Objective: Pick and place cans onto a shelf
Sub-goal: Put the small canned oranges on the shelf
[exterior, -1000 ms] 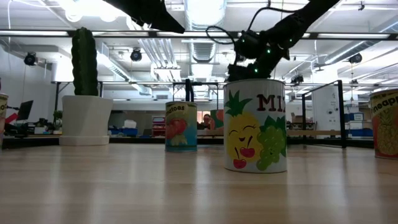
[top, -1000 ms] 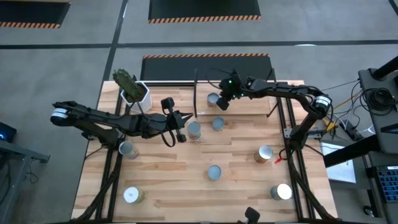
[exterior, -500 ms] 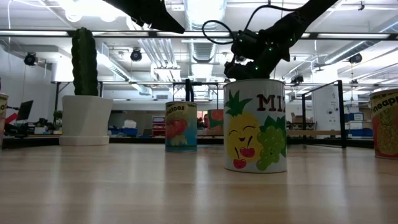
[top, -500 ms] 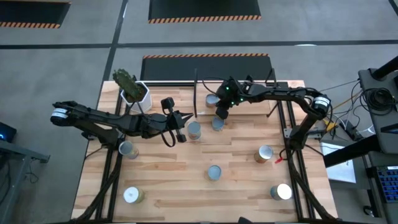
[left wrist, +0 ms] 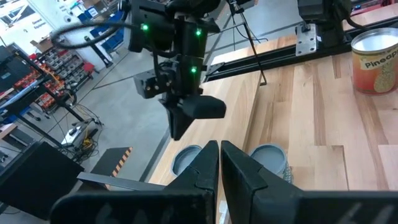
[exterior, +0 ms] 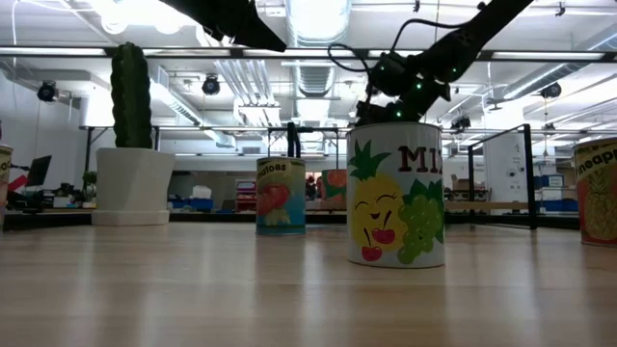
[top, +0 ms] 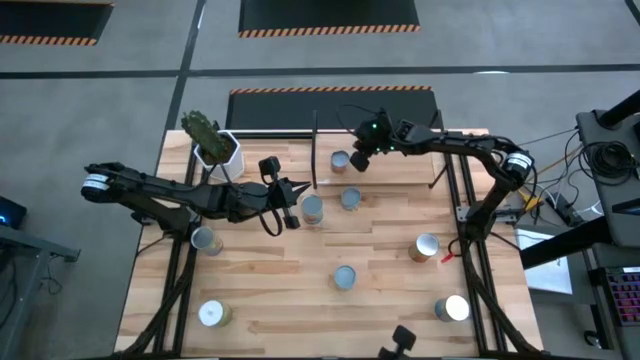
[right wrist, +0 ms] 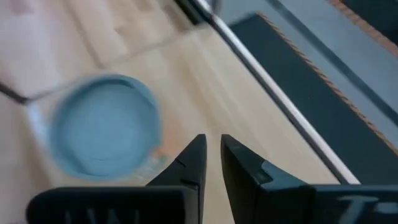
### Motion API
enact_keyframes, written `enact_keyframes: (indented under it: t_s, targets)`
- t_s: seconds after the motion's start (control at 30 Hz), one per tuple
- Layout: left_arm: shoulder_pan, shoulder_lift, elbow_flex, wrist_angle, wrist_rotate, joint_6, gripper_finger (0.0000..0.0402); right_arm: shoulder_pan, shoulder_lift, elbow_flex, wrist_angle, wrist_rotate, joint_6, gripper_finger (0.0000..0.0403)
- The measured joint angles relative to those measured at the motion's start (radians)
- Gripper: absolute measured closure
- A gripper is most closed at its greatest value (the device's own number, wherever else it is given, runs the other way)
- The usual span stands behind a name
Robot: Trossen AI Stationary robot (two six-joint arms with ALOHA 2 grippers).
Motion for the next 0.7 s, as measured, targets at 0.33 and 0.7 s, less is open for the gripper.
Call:
enact_keyframes:
  t_s: [0.33, 0.7]
  targets:
    - [0.0, 0.0, 0.0, 0.0, 0.0, -0.008, 0.0402, 0.007, 0.0, -0.047, 0.002, -0.116, 0.006, 0.0365]
    - [0.0, 0.0, 0.0, 0.0, 0.0, -0.012, 0.0402, 0.051, -0.003, -0.064, 0.007, -0.37, -0.027, 0.0365]
